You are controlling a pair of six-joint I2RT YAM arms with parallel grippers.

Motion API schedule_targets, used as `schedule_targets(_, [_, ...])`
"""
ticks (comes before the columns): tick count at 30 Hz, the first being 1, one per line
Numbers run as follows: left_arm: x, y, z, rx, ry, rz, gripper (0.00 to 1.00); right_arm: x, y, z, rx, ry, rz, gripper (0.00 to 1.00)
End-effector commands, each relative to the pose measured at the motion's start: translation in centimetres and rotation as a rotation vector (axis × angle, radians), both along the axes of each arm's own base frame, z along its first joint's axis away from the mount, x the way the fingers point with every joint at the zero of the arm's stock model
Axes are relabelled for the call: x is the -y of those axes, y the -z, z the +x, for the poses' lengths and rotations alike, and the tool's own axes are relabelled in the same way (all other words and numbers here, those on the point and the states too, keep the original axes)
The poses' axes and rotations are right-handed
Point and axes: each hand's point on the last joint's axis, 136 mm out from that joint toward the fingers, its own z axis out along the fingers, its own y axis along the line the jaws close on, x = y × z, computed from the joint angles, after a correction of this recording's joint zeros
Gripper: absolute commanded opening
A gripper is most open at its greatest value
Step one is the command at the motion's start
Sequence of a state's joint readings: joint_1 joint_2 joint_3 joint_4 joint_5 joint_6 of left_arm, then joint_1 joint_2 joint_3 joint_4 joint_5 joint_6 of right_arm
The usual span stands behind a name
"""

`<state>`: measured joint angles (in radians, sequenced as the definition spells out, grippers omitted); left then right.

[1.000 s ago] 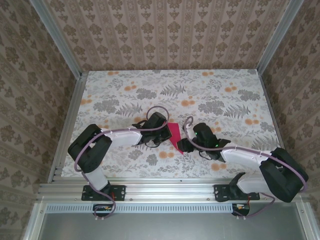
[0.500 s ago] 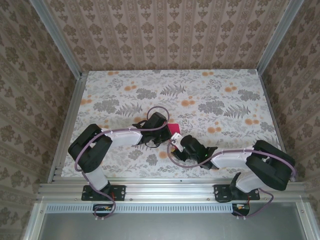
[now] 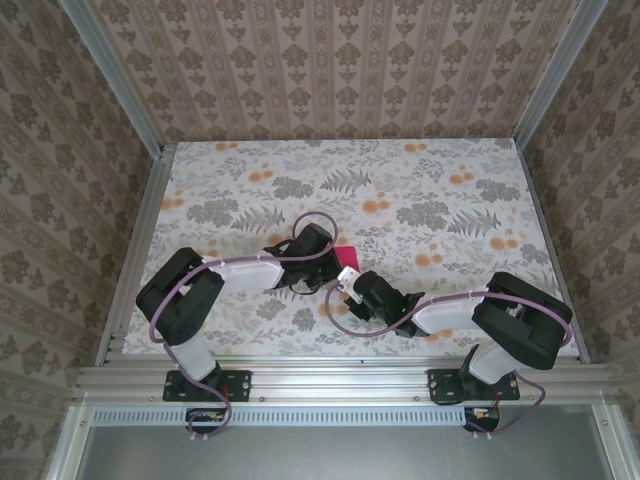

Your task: Fold a paper plane with a square sheet of paper (pick it up from the middle)

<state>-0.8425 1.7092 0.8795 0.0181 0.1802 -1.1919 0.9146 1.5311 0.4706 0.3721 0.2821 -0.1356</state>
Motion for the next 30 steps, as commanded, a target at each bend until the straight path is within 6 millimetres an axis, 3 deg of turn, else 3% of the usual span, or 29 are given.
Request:
schedule_targets(1, [0.2,-0.6,0.2,0.001,0.009,-0.004,0.05,-0.7,-0.7,0.8,0.037,0.011,0.013,0.31])
schedule_targets(7, [0.2,-0.5,0.1,0.0,0.012,-0.003,0.06,-0.6,-0.3,0.6,0.009,0.038,0.038,0.19])
schedule_targets(14, [0.1,-0.6,0.2,-0.001,0.008,-0.003,0.07,-0.4,0.1,0.4,-0.019,0.068,0.061,0.13])
schedule_targets(18, [-0.1,-0.5,0.1,-0.002,0.001,0.004,0.12,-0.5,0.1,0.4,-0.032,0.082,0.085,0.06])
schedule_targets(21, [-0.5,-1.0,0.2,0.02,-0.004,0.006,0.23,-0.3,0.4,0.3,-0.089,0.118,0.155,0.0])
schedule_targets(30, [-2.3,-3.6,0.7,0.132,-0.019,-0.004,0.62,-0.6,0.4,0.5,-0.382,0.196,0.531,0.0])
